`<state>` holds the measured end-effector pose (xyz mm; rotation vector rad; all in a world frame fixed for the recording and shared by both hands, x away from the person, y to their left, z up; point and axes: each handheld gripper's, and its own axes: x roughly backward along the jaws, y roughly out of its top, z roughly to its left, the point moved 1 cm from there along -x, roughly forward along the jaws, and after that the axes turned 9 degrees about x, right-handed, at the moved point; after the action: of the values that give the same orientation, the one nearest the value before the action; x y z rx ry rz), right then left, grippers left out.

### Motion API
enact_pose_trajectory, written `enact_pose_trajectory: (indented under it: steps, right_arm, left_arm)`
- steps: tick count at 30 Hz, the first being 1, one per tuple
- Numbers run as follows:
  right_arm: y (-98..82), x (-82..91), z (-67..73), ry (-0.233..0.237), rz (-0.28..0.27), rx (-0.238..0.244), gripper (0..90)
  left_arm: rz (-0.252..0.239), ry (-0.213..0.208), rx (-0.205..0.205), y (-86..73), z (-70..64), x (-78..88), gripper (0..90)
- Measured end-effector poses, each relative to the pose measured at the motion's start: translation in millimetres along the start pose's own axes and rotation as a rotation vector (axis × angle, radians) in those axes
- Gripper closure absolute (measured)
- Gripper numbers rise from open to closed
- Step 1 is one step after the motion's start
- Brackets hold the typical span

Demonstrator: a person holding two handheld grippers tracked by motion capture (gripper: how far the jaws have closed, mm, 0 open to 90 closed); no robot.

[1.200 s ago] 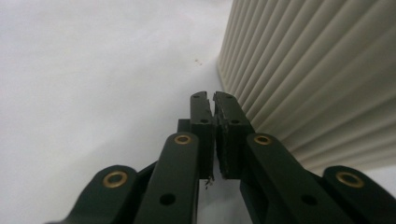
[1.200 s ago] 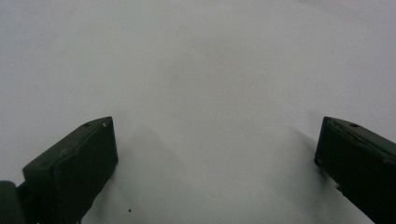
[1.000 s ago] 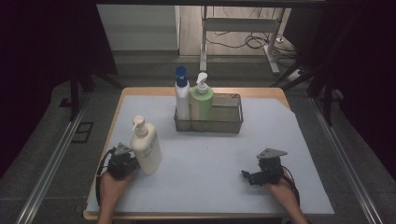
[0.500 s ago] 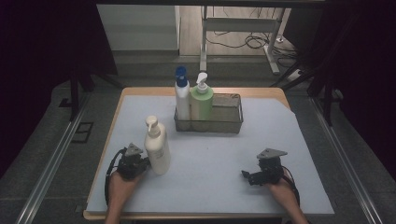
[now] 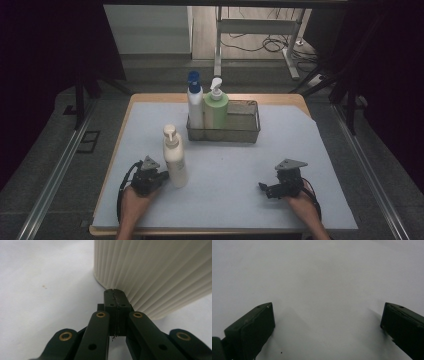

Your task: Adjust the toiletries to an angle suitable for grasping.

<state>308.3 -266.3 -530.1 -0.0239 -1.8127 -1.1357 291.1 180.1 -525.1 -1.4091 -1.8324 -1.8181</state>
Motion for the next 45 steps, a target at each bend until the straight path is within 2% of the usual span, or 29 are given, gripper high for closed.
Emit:
enact_pose_trajectory:
  steps: [9, 18, 30, 36, 41, 45]
  right_arm:
    - [0.5, 0.1, -0.2, 0.001, 0.005, 0.0, 0.0]
    - [0.9, -0.1, -0.4, -0.001, 0.008, 0.003, 0.0]
    - [0.7, -0.1, -0.2, 0.0, 0.006, 0.001, 0.0]
    - [0.7, -0.1, -0.1, 0.001, 0.007, -0.001, 0.0]
    - [0.6, -0.1, -0.2, 0.0, 0.005, 0.001, 0.0]
    - [0.7, 0.0, -0.3, 0.001, 0.005, 0.001, 0.0]
  left_arm:
    - [0.018, -0.021, -0.028, -1.0, -10.6, -1.0, 89.2]
    - [0.026, -0.042, -0.024, -0.8, -16.8, -2.8, 88.9]
    - [0.041, -0.086, -0.074, 3.5, -37.2, -12.8, 87.6]
    - [0.034, -0.084, -0.085, 8.7, -46.3, -21.5, 87.6]
    - [0.031, -0.091, -0.081, 8.7, -45.9, -21.6, 87.2]
    - [0.037, -0.059, -0.099, 5.1, -45.3, -15.3, 80.8]
